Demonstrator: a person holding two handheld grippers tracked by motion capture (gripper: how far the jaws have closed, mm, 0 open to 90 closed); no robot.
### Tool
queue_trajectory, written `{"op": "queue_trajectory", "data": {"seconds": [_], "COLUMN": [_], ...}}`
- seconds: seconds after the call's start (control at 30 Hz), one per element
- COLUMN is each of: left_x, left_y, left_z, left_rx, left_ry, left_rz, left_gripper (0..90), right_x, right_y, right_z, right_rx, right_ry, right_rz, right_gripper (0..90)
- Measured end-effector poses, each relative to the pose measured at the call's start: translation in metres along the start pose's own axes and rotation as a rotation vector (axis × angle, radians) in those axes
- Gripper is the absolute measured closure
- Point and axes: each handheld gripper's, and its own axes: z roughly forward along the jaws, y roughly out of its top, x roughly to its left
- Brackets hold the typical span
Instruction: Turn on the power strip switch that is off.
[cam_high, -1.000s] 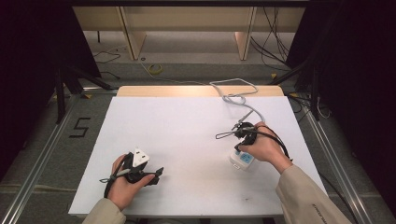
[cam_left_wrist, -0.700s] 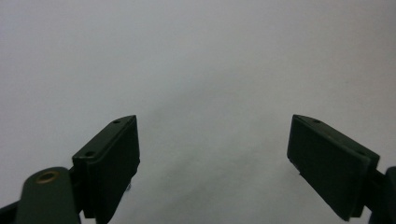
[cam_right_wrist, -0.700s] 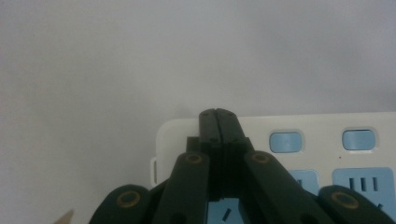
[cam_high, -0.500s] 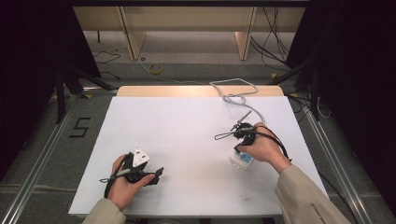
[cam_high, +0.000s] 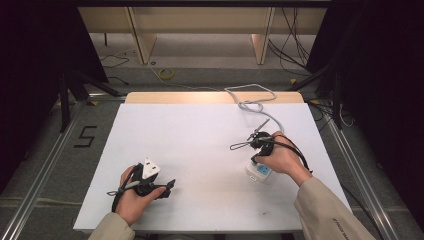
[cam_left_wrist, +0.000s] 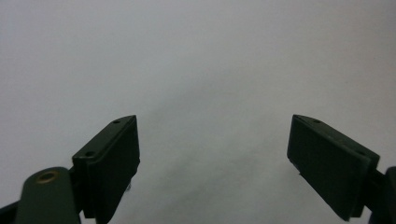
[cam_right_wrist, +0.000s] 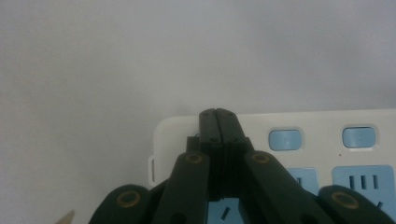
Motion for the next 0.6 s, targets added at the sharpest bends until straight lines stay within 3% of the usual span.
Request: {"op": "queue_trajectory", "data": {"seconds": [0.6], "left_x": [-0.0007], "left_y": [0.0004], "left_z": [-0.0001], "left_rx": [0.0], "left_ry": [-0.001], "left_rz": [0.002], "left_gripper": [16.7], "right_x": [-0.0012], "right_y": [-0.0006], "right_z": [0.0014], "right_rx": [0.001], "right_ry": [0.009], "right_rz": [0.006], "right_gripper": [90.0]}}
